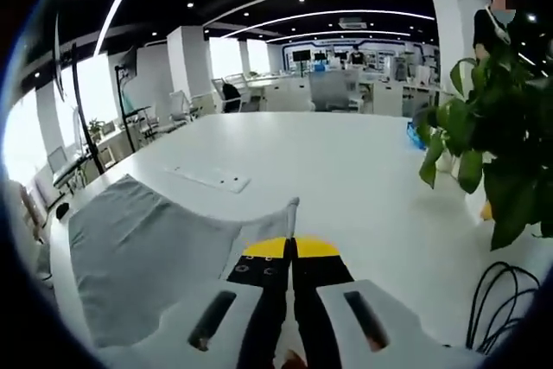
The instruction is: Fold the towel on the table until its edges align and the towel forms a compact rectangular stack.
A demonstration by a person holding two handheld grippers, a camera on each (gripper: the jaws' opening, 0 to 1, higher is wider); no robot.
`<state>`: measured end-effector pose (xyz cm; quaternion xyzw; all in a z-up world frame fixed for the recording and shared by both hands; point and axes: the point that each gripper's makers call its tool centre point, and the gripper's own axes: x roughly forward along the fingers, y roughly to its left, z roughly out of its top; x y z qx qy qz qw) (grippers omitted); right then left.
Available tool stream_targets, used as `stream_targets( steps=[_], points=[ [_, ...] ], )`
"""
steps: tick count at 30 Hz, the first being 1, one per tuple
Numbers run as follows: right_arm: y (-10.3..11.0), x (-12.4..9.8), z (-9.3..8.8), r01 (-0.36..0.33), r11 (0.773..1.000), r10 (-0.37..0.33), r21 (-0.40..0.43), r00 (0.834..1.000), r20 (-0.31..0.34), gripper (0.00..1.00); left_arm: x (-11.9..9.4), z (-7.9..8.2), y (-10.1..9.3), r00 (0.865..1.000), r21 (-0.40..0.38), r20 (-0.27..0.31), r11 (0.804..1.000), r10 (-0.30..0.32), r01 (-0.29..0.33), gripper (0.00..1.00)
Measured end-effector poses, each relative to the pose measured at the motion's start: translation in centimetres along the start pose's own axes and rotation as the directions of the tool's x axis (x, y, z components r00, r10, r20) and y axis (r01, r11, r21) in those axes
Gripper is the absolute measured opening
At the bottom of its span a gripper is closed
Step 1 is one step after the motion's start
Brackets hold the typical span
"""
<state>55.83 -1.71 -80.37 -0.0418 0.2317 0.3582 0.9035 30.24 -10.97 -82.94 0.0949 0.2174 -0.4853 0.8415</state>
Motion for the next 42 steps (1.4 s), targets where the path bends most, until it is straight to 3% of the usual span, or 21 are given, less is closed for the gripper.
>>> stream_targets(
  steps=[9, 11, 18, 28, 30, 32, 42],
  points=[
    [0.2, -1.4, 3.0, -0.015, 0.999, 0.016, -0.042, 0.999, 0.038, 0.0, -0.2, 3.6, -0.4, 0.998, 0.031, 0.068, 1.0, -0.001, -0.001, 0.09],
    [0.0, -1.7, 3.3, -0.005, 0.998, 0.006, -0.067, 1.0, 0.019, 0.0, -0.4, 4.3, -0.5, 0.997, 0.05, 0.079, 0.999, -0.005, 0.002, 0.09],
    [0.1, -3.3, 6.3, -0.015, 0.997, 0.019, -0.08, 0.998, 0.056, 0.0, -1.0, 6.2, -0.8, 0.993, 0.061, 0.122, 0.998, 0.002, -0.01, 0.09],
    [2.3, -4.1, 8.9, -0.051, 0.993, 0.059, -0.102, 0.996, 0.07, 0.0, -3.2, 7.9, -1.0, 0.989, 0.095, 0.149, 0.995, 0.019, -0.033, 0.09],
    [2.5, -4.1, 9.1, -0.053, 0.994, 0.06, -0.099, 0.996, 0.068, 0.0, -3.9, 8.0, -0.9, 0.99, 0.158, 0.138, 0.987, 0.021, -0.043, 0.09],
    [2.8, -4.2, 9.3, -0.056, 0.995, 0.062, -0.085, 0.996, 0.071, 0.0, -4.3, 8.0, -1.0, 0.991, 0.169, 0.136, 0.985, 0.019, -0.042, 0.09],
    [5.0, -4.6, 11.3, -0.068, 0.994, 0.075, -0.086, 0.993, 0.088, 0.0, -7.7, 8.4, -0.5, 0.982, 0.138, 0.181, 0.988, 0.043, -0.069, 0.09]
  ],
)
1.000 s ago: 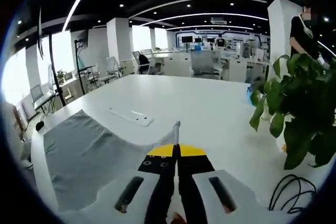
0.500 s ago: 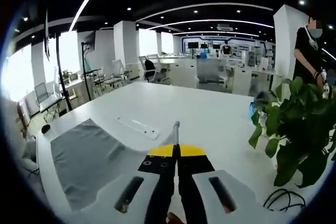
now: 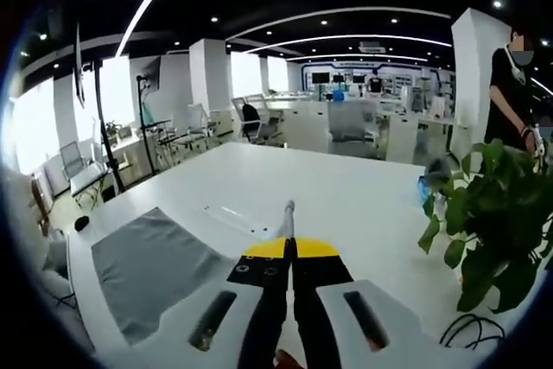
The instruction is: Fold the towel on the table until its edges align and the towel forms a compact rectangular stack.
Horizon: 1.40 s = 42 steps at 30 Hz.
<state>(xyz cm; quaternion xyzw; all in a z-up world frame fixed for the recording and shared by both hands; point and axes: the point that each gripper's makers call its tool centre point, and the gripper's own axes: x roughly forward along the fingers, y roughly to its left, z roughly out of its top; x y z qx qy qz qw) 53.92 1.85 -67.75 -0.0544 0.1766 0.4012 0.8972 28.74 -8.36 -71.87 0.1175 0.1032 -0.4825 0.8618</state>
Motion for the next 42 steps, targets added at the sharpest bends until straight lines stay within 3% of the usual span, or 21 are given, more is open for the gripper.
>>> stream_targets(
  steps=[6, 18, 24, 42],
  points=[
    [1.8, 0.3, 1.3, -0.024, 1.0, 0.023, 0.017, 1.0, 0.021, 0.0, -2.3, 0.9, 0.7, 0.999, 0.0, 0.02, 1.0, 0.03, -0.03, 0.09],
    [5.6, 1.3, 3.4, -0.053, 0.998, 0.052, 0.025, 0.998, 0.035, 0.0, -6.3, 1.3, 2.0, 0.992, -0.022, 0.044, 0.993, 0.115, -0.114, 0.09],
    [7.9, 1.7, 4.4, -0.078, 0.997, 0.077, 0.017, 0.996, 0.044, 0.0, -8.8, 0.8, 2.5, 0.987, -0.08, 0.073, 0.987, 0.143, -0.137, 0.09],
    [15.1, 4.4, 9.3, -0.158, 0.987, 0.161, -0.031, 0.978, 0.135, 0.0, -19.0, 1.4, 5.2, 0.947, -0.052, 0.087, 0.951, 0.309, -0.305, 0.09]
  ],
)
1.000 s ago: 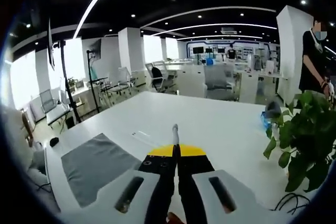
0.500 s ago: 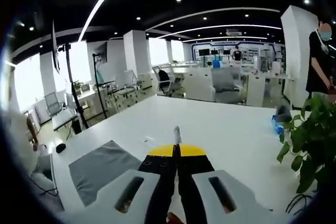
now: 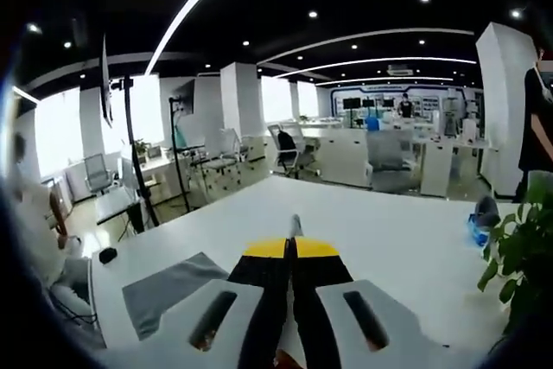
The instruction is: Fold the towel on the table until its edges align and the towel forms a compact rectangular stack.
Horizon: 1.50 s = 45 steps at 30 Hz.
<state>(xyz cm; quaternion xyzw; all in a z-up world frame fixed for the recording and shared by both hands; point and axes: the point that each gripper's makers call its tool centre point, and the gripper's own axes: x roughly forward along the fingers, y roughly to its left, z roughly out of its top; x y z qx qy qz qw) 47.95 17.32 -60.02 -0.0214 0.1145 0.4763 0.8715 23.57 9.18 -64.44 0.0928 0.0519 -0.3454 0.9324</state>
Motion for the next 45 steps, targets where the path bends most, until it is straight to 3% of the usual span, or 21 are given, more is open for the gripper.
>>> stream_targets(
  steps=[3, 12, 19, 37, 45],
  points=[
    [1.1, 0.7, 0.7, -0.013, 1.0, 0.013, 0.001, 1.0, 0.014, 0.0, -1.3, 0.3, 1.1, 0.998, 0.011, -0.006, 0.998, 0.063, -0.063, 0.09],
    [4.0, 2.6, 2.4, -0.059, 0.998, 0.059, 0.001, 0.998, 0.032, 0.0, -4.2, 1.0, 2.9, 0.989, -0.005, 0.015, 0.989, 0.145, -0.145, 0.09],
    [6.5, 4.3, 3.3, -0.096, 0.995, 0.094, 0.021, 0.994, 0.056, 0.0, -7.0, 1.3, 4.8, 0.974, -0.008, 0.022, 0.975, 0.223, -0.223, 0.09],
    [11.5, 7.6, 4.2, -0.162, 0.986, 0.159, 0.039, 0.985, 0.072, 0.0, -13.0, 0.2, 8.4, 0.932, -0.032, 0.014, 0.932, 0.361, -0.36, 0.09],
    [12.6, 9.1, 3.0, -0.172, 0.985, 0.171, 0.011, 0.984, 0.044, 0.0, -14.7, -1.8, 9.3, 0.92, -0.067, -0.024, 0.918, 0.391, -0.391, 0.09]
  ],
)
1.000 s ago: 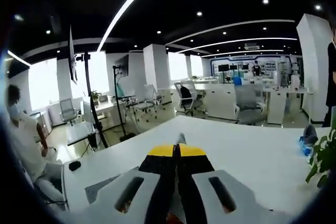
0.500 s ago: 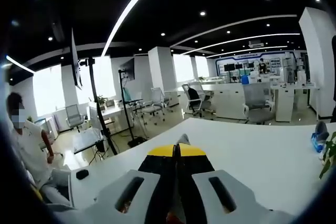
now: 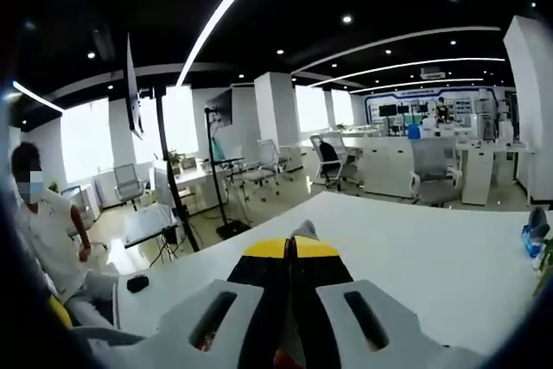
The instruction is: Fold the towel on the table until its edges align and the towel forms a compact rectangular stack.
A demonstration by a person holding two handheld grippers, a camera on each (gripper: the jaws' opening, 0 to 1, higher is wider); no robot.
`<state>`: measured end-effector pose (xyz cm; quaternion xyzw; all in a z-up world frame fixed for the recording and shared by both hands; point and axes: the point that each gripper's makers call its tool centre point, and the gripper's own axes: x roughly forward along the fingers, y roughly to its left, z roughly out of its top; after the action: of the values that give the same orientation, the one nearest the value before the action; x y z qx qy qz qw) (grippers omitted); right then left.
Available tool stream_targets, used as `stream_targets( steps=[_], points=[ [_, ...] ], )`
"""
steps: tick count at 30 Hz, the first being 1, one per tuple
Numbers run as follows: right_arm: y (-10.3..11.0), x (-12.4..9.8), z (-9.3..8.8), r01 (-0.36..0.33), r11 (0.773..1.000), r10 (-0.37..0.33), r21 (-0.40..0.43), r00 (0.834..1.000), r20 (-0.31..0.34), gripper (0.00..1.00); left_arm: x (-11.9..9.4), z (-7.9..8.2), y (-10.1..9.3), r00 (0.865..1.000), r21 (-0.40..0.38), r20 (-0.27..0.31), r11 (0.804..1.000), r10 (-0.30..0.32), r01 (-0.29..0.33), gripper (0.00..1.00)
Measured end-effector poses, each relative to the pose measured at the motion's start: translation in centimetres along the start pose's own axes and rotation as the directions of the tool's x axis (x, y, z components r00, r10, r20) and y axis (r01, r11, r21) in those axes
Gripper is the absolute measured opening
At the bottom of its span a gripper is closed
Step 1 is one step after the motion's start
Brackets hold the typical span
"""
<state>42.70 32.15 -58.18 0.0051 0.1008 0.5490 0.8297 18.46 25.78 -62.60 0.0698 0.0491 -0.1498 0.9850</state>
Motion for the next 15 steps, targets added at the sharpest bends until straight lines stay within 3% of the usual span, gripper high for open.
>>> stream_targets(
  steps=[15],
  points=[
    [0.3, 2.6, -2.5, -0.007, 1.0, 0.008, 0.014, 0.999, -0.04, 0.0, -1.3, -2.8, 1.1, 0.998, -0.047, -0.045, 0.998, 0.032, -0.034, 0.09]
  ],
)
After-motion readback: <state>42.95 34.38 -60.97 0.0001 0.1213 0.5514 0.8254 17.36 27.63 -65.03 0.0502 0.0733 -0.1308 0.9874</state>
